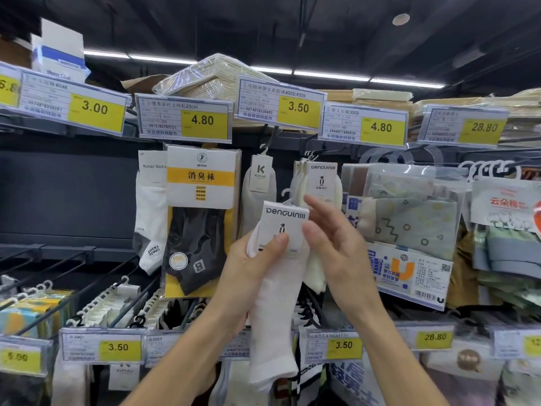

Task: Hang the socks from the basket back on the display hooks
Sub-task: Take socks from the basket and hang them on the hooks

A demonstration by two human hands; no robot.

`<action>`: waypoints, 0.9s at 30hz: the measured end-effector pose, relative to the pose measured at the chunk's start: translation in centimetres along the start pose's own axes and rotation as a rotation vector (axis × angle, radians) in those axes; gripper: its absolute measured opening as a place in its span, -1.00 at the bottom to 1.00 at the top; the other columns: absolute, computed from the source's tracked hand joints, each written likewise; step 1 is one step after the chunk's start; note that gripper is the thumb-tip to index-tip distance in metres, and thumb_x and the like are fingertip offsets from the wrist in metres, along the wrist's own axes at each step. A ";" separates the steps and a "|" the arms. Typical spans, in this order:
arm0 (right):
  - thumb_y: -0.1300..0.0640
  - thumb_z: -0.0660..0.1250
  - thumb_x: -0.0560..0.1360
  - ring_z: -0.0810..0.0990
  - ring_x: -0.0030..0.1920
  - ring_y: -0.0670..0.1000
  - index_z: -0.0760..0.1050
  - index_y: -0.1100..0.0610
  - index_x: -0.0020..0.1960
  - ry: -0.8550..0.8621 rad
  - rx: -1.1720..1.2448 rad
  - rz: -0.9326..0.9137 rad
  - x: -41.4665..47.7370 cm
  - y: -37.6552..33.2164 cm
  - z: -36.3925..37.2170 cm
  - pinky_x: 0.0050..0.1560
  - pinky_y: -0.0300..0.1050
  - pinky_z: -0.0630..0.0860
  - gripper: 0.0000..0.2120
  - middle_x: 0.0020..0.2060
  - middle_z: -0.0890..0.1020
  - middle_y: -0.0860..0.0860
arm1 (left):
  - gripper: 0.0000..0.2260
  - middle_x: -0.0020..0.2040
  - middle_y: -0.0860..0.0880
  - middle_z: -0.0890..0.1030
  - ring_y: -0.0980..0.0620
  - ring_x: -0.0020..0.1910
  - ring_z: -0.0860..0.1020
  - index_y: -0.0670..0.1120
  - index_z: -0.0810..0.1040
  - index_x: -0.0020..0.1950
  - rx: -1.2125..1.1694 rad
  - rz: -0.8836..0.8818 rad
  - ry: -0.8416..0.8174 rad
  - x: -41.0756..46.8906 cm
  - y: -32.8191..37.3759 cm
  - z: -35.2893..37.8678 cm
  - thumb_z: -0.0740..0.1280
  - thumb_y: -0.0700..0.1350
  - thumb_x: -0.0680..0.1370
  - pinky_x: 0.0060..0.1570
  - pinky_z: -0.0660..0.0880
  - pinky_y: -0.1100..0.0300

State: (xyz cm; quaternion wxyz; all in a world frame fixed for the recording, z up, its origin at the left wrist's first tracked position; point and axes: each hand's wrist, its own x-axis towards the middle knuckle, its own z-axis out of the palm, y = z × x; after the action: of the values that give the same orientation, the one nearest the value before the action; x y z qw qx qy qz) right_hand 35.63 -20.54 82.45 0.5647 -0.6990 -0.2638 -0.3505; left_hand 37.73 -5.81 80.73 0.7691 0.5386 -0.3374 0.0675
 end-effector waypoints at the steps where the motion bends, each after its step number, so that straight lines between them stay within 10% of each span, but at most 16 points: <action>1: -0.07 0.35 0.54 0.62 0.18 -0.14 0.50 -0.14 0.32 -0.032 0.007 -0.004 -0.2 -0.3 0.2 0.13 -0.25 0.56 -0.65 0.14 0.66 -0.13 | -0.78 0.10 -0.05 0.72 0.02 0.06 0.69 0.08 0.67 0.16 0.020 0.021 -0.012 0.1 -0.1 0.2 0.38 0.04 0.54 -0.05 0.59 0.25; 7: 0.25 0.36 0.57 0.67 -0.05 -0.18 0.58 -0.10 0.13 0.134 0.097 0.016 1.2 -0.2 -2.0 -0.10 -0.28 0.59 -0.73 -0.04 0.72 -0.13 | -0.84 0.03 0.10 0.72 0.13 -0.01 0.68 0.11 0.64 0.16 0.304 -0.020 -0.179 0.0 -1.5 -0.7 0.32 -0.04 0.63 -0.10 0.55 0.32; 13: 0.23 0.26 0.63 0.62 -0.03 -0.22 0.49 -0.16 0.15 0.426 -0.043 0.048 5.3 0.7 -5.1 -0.06 -0.29 0.59 -0.71 0.10 0.64 -0.03 | -0.76 -0.02 0.31 0.64 0.30 -0.02 0.59 0.33 0.51 0.12 0.960 -0.021 -0.263 -0.5 -2.8 -1.2 0.19 0.31 0.51 -0.02 0.58 0.09; 23: 0.23 0.22 0.59 0.59 0.11 0.03 0.40 0.05 0.40 0.290 -0.329 0.108 10.8 2.4 -3.9 0.11 0.01 0.57 -0.61 0.19 0.59 0.06 | -0.64 -0.09 0.26 0.58 0.27 -0.08 0.54 0.21 0.48 0.00 1.314 0.050 -0.288 -0.8 -3.4 -0.5 0.03 0.36 0.47 -0.06 0.55 0.15; 27: 0.21 0.25 0.61 0.59 0.05 -0.16 0.40 -0.01 0.42 0.264 -0.369 0.171 11.0 3.3 -3.3 0.12 -0.11 0.60 -0.60 0.17 0.58 -0.06 | -0.66 -0.09 0.25 0.57 0.21 -0.07 0.55 0.18 0.50 -0.01 1.325 0.062 -0.294 -1.1 -3.6 -0.7 0.04 0.33 0.50 -0.05 0.55 0.09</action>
State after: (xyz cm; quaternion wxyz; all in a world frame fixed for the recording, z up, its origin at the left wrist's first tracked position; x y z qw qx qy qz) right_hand 44.29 -24.76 89.46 0.4846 -0.7583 -0.0591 -0.4320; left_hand 38.91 -6.42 77.13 0.2205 0.8898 -0.3411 0.2081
